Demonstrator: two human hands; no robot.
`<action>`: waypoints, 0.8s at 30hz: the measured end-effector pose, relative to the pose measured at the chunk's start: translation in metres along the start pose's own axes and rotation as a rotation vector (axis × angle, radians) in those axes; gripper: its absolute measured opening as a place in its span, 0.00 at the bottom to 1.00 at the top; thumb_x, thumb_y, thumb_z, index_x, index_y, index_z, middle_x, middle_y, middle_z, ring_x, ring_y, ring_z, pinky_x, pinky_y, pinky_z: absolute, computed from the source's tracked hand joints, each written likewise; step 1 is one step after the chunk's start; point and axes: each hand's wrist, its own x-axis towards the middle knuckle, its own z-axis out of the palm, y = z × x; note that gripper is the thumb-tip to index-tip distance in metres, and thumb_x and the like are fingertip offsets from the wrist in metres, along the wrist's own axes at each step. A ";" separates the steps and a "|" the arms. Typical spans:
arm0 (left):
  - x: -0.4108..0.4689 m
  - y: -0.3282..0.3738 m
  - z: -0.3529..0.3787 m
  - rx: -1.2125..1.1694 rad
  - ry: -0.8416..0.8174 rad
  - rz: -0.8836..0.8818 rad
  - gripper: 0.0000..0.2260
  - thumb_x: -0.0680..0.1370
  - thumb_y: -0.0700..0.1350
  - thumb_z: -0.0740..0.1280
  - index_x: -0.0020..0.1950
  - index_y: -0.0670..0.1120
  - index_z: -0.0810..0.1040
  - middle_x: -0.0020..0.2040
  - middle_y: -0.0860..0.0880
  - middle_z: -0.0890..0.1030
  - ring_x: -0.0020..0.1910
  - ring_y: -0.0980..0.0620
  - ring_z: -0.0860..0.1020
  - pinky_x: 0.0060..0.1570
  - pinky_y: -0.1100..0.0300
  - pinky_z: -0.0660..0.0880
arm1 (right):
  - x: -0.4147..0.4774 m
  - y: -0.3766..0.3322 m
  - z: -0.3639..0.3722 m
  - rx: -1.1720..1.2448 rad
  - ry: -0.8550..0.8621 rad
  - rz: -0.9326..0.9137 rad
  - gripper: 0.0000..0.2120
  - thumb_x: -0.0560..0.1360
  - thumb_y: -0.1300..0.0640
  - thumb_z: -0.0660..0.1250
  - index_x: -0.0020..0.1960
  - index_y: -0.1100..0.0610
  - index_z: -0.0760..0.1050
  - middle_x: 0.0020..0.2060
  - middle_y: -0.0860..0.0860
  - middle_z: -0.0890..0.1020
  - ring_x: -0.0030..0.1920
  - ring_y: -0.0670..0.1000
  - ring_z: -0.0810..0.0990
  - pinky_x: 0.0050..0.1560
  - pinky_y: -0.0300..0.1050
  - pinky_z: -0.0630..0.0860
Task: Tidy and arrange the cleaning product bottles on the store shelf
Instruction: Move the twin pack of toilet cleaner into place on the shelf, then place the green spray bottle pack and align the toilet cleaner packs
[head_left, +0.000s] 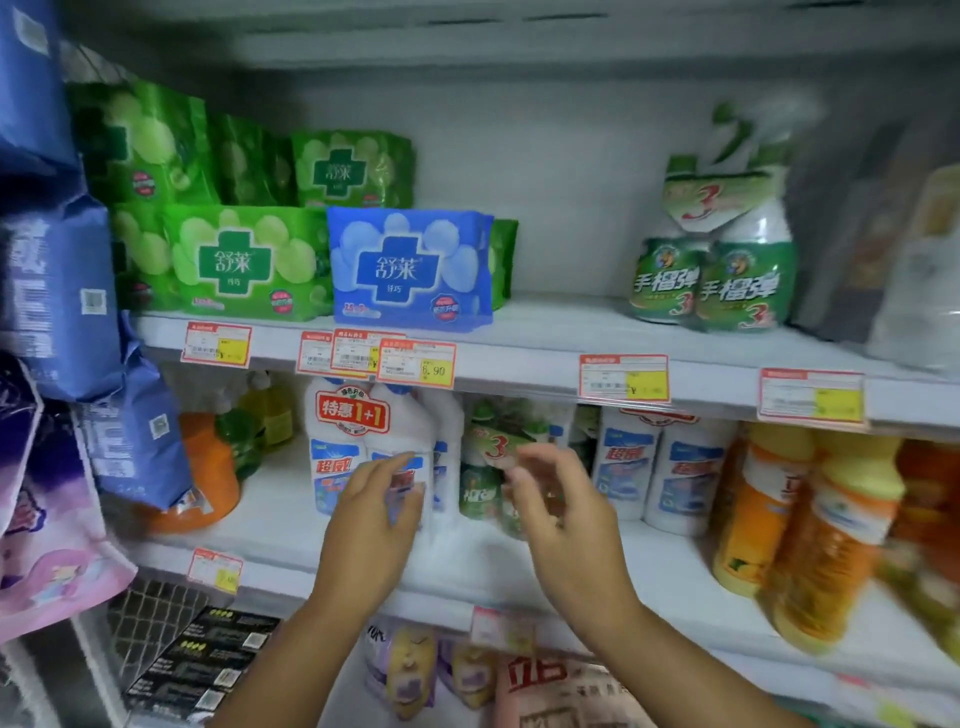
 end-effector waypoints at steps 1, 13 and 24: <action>0.001 0.018 0.000 0.003 0.020 0.048 0.14 0.78 0.48 0.64 0.64 0.52 0.74 0.59 0.54 0.74 0.57 0.54 0.75 0.56 0.54 0.75 | 0.000 -0.018 -0.018 0.037 0.056 -0.056 0.07 0.78 0.55 0.63 0.51 0.42 0.73 0.43 0.45 0.82 0.45 0.46 0.82 0.47 0.44 0.78; 0.023 0.121 -0.003 0.226 0.253 0.411 0.14 0.75 0.49 0.67 0.59 0.47 0.77 0.53 0.47 0.75 0.54 0.47 0.71 0.52 0.56 0.69 | 0.146 -0.084 -0.188 -0.515 0.318 0.258 0.41 0.71 0.50 0.73 0.76 0.58 0.54 0.72 0.58 0.65 0.69 0.58 0.69 0.65 0.50 0.67; 0.023 0.114 -0.003 0.413 0.092 0.411 0.20 0.77 0.54 0.64 0.68 0.51 0.70 0.72 0.50 0.67 0.71 0.49 0.63 0.67 0.48 0.63 | 0.178 -0.067 -0.185 -0.431 0.171 0.435 0.25 0.61 0.44 0.79 0.47 0.59 0.75 0.39 0.53 0.80 0.37 0.51 0.78 0.35 0.46 0.74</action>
